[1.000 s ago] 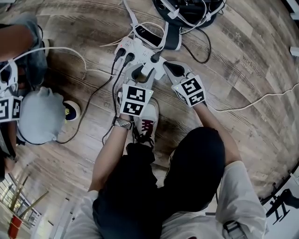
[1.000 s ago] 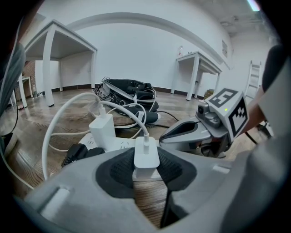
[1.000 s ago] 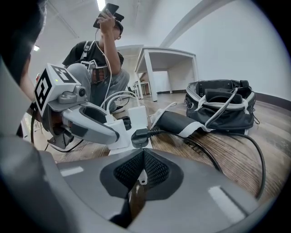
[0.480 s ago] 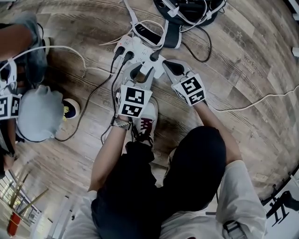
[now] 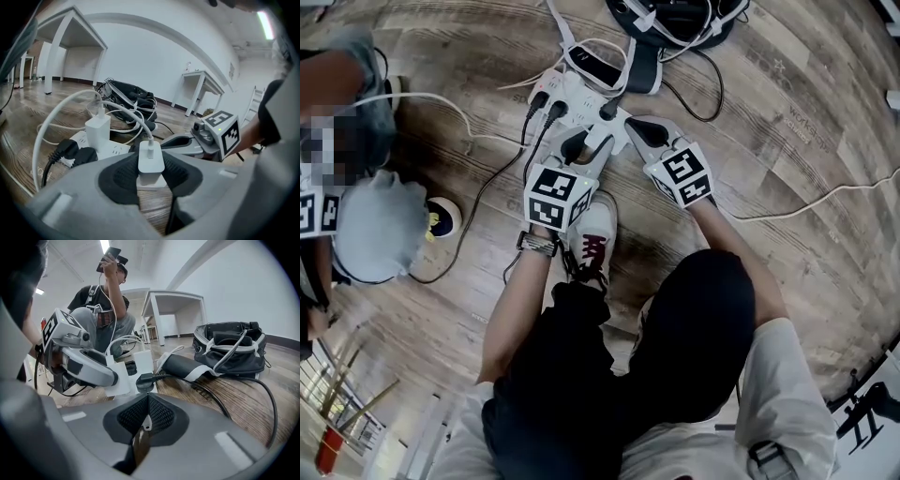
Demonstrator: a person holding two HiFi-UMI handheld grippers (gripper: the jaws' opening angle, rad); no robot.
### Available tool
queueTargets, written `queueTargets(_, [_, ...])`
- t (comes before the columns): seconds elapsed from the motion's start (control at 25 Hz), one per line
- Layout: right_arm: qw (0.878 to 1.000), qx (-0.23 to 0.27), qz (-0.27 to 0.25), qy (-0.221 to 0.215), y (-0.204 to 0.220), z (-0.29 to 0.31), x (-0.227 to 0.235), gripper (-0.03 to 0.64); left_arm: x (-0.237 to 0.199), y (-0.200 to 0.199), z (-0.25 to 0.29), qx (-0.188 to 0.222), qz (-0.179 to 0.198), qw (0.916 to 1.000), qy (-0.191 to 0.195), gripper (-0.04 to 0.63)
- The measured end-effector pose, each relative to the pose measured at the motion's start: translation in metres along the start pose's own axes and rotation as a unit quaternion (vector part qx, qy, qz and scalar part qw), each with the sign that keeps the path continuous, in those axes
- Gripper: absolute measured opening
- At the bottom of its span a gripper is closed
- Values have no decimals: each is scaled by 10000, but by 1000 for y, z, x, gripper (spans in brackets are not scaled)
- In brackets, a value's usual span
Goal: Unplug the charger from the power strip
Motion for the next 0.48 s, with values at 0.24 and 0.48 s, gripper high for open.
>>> queueTargets(0.24, [10000,31,47,4,0,0,0,2,-8,0,2,129,-250,9992,268,141])
queueTargets(0.48, [10000,42,68,-27,0,0,1,2,-13,-3,5,205,-171,9991,316,144])
Point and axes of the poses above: the fingertips, and each gripper's own axes: z forward along the fingers, x to its right, y out of its underside, the point moved 9 cm from there along -z, backward along the fingers
